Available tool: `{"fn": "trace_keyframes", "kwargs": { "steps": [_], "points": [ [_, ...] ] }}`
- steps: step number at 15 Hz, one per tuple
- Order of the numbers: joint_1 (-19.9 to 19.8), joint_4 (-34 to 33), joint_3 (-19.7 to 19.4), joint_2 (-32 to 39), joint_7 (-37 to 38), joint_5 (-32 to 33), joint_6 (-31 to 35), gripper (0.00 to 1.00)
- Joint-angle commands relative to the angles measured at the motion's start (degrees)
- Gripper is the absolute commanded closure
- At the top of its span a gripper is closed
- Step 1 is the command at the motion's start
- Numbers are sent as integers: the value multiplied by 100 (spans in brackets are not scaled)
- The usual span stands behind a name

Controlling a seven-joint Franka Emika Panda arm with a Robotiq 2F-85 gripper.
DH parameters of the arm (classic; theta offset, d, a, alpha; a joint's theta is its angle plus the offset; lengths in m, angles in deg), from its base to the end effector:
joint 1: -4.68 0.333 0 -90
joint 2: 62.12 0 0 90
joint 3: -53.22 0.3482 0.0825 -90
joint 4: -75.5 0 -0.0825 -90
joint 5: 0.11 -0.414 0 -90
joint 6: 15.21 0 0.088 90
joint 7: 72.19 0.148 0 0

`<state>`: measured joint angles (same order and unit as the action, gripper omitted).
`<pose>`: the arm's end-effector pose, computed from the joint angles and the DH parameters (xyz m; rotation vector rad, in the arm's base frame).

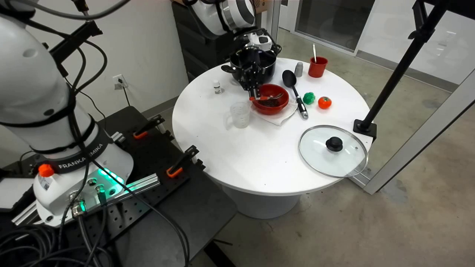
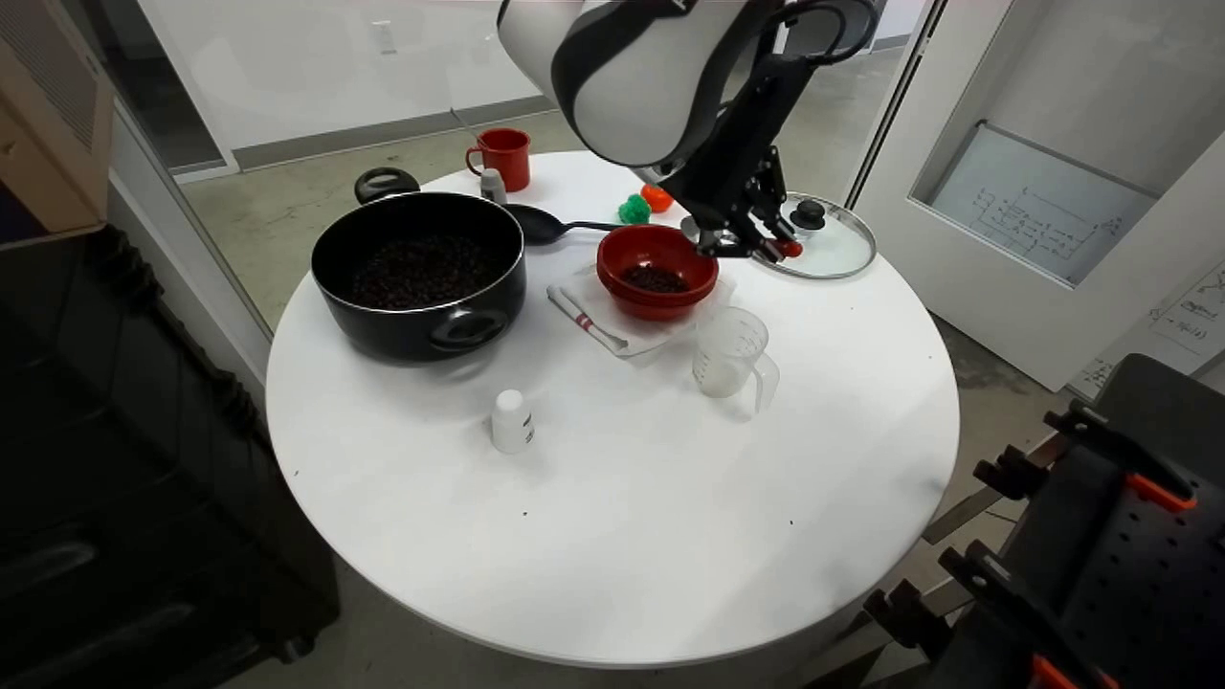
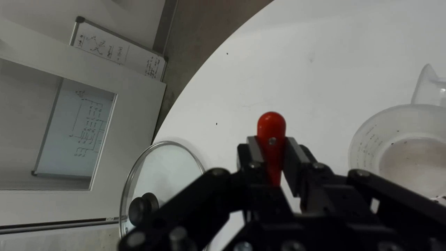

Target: Pour the contents of the jug into the red bowl then place a spoonful in the pot

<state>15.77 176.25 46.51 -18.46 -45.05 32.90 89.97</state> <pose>0.6050 -0.0198 0.0884 2.3434 -0.0414 -0.6090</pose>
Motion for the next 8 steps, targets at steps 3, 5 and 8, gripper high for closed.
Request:
{"fn": "trace_keyframes", "kwargs": {
  "steps": [3, 5, 8],
  "points": [
    [-204, -893, 109, 497, -768, -660, -811, 95],
    [-248, -1149, 111, 678, -925, -791, -986, 95],
    [-312, -1505, 122, 949, -1115, -929, -1130, 95]
  ]
}}
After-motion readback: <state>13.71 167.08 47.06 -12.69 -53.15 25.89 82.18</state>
